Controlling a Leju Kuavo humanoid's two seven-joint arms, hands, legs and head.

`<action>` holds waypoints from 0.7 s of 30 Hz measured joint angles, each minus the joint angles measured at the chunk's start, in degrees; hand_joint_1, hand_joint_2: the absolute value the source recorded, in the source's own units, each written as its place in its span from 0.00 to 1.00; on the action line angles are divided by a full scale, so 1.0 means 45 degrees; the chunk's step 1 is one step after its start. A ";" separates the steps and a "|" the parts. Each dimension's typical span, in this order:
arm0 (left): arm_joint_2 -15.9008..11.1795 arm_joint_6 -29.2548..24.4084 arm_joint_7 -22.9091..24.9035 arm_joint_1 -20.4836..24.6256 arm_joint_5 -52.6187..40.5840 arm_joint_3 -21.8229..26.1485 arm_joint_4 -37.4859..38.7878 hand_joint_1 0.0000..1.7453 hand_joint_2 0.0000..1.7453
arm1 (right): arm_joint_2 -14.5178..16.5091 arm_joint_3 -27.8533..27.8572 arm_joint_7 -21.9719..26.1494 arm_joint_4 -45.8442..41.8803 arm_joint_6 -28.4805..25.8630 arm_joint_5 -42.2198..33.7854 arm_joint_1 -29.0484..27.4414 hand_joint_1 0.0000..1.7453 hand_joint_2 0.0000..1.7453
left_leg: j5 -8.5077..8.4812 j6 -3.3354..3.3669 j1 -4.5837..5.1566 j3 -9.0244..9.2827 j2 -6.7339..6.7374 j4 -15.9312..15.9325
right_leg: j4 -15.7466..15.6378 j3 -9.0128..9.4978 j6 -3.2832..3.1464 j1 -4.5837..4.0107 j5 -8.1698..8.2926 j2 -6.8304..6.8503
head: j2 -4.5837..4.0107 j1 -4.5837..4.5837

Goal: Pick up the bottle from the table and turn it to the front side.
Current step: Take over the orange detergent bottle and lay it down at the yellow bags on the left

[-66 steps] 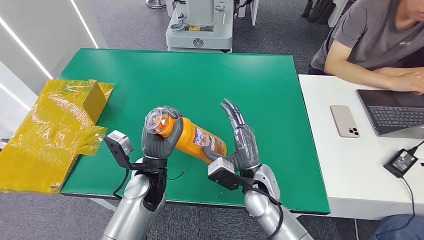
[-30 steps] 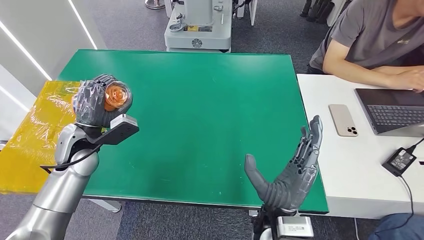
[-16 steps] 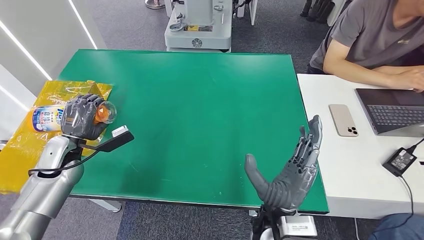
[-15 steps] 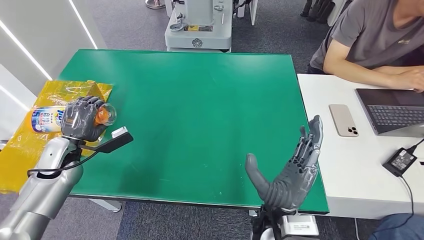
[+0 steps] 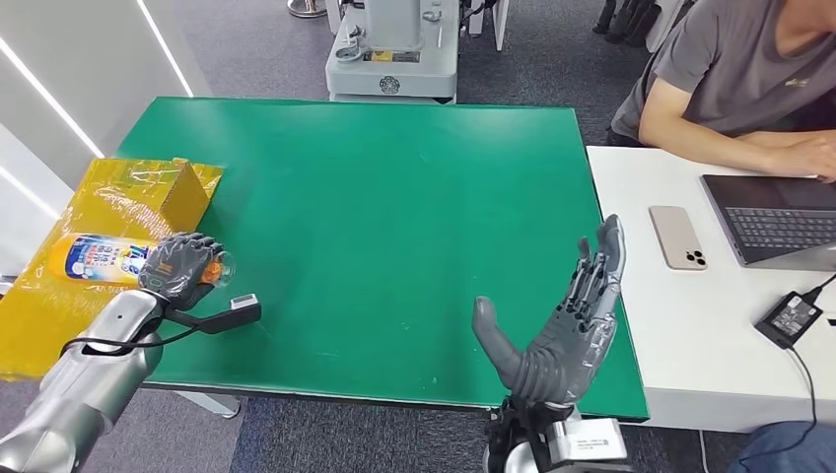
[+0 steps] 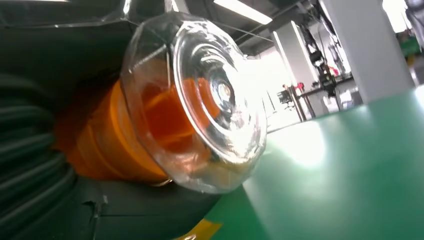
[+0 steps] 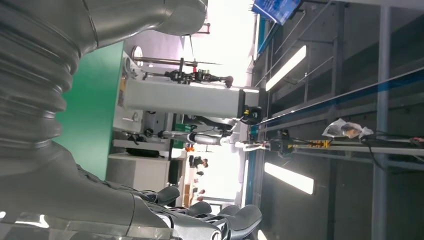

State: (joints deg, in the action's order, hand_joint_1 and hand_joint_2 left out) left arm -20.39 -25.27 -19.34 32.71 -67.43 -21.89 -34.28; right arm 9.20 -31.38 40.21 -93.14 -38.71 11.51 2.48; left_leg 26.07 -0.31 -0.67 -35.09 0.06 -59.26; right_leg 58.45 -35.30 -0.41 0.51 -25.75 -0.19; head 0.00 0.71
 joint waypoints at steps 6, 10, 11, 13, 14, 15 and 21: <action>0.0642 0.0369 0.0106 0.1220 -0.1208 -0.0753 0.1816 1.00 1.00 | 0.0039 -0.0166 -0.0001 0.0219 0.0000 0.0218 0.0292 0.00 1.00 | -0.0001 -0.0001 0.0001 -0.0004 -0.0003 -0.0002 | 0.0001 0.0000 -0.0011 0.0000 0.0010 0.0004 | 0.0000 -0.0001; 0.0957 0.0480 -0.0251 0.1811 -0.1701 -0.1238 0.2452 1.00 1.00 | 0.0062 -0.0283 -0.0002 0.0342 0.0000 0.0269 0.0485 0.00 1.00 | -0.0001 -0.0002 0.0001 -0.0003 0.0000 -0.0002 | 0.0001 -0.0002 -0.0013 0.0001 0.0011 -0.0001 | 0.0000 0.0000; 0.1039 0.0467 -0.0346 0.1900 -0.1751 -0.1328 0.2556 1.00 1.00 | 0.0078 -0.0291 -0.0002 0.0368 0.0000 0.0311 0.0537 0.00 1.00 | -0.0001 -0.0002 0.0001 -0.0002 -0.0001 -0.0002 | 0.0001 -0.0002 -0.0013 0.0001 0.0010 0.0000 | 0.0000 0.0001; 0.1211 0.0464 -0.0413 0.2041 -0.1793 -0.1464 0.2739 1.00 1.00 | 0.0116 -0.0294 -0.0002 0.0405 0.0000 0.0415 0.0626 0.00 1.00 | -0.0001 -0.0002 0.0000 -0.0003 -0.0001 -0.0002 | 0.0001 -0.0003 -0.0013 0.0001 0.0010 0.0001 | 0.0000 0.0000; 0.1295 0.0479 -0.0414 0.2100 -0.1818 -0.1521 0.2818 1.00 1.00 | 0.0136 -0.0294 -0.0002 0.0421 0.0000 0.0450 0.0662 0.00 1.00 | -0.0001 -0.0002 0.0000 -0.0003 -0.0001 -0.0002 | 0.0001 -0.0003 -0.0013 0.0001 0.0010 0.0001 | 0.0000 0.0001; 0.1375 0.0512 -0.0414 0.2153 -0.1865 -0.1576 0.2892 1.00 1.00 | 0.0153 -0.0293 -0.0002 0.0435 0.0000 0.0466 0.0693 0.00 1.00 | -0.0001 -0.0002 0.0000 -0.0002 -0.0001 -0.0001 | 0.0001 -0.0003 -0.0013 0.0001 0.0010 0.0001 | 0.0000 0.0000; 0.1746 0.1099 -0.0368 0.2357 -0.2030 -0.1808 0.3251 1.00 1.00 | 0.0214 -0.0266 -0.0002 0.0470 0.0000 0.0477 0.0776 0.00 1.00 | -0.0001 -0.0002 -0.0001 -0.0002 -0.0001 -0.0001 | 0.0003 -0.0003 -0.0013 -0.0001 0.0010 0.0000 | 0.0000 0.0000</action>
State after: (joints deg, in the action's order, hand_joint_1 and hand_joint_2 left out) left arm -12.53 -20.32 -20.99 43.31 -76.56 -30.02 -19.66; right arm 10.16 -32.57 40.19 -91.03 -38.71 13.66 5.98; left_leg 26.07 -0.32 -0.67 -35.11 0.06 -59.26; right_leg 58.46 -35.31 -0.47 0.51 -25.70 -0.19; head 0.00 0.71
